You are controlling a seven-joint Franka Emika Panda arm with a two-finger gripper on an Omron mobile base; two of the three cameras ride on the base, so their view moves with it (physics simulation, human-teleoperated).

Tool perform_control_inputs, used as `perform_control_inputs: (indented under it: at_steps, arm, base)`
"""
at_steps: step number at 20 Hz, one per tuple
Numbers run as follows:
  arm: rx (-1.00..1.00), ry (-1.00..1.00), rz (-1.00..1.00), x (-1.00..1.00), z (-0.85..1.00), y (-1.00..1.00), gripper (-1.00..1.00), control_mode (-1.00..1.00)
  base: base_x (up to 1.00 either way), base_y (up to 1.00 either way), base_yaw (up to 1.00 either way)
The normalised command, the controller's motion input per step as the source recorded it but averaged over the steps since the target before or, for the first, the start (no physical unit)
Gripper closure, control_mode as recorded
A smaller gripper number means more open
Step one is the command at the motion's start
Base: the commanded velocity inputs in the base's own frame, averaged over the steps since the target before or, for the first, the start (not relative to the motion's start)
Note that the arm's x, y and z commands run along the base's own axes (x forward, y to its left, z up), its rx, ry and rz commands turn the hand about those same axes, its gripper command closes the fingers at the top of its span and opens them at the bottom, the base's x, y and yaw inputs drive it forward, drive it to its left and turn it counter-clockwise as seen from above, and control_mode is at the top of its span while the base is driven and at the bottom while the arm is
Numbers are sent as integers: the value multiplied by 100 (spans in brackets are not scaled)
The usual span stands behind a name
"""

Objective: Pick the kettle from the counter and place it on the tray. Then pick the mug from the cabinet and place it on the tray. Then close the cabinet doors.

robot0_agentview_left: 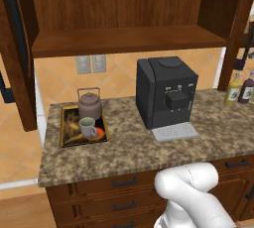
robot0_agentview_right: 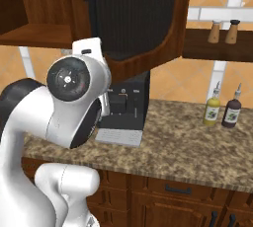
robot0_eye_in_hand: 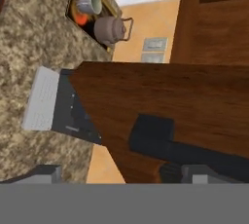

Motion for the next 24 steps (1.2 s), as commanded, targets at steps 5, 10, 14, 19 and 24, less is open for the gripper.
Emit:
perform_control_inputs:
  at_steps: [5,10,14,19,24]
  arm:
    - [-12,0,-1,78,0,82,-100,-100]
    - [-2,1,0,99,0,39,-100,-100]
    - [0,6,0,100,0,9,-100,-100]
    - [0,3,0,100,-3,1,-100,-100]
    - [0,0,1,100,-20,5,-100,-100]
  base:
    - [0,0,0]
    - [0,0,0]
    - [0,0,0]
    - [0,0,0]
    - [0,0,0]
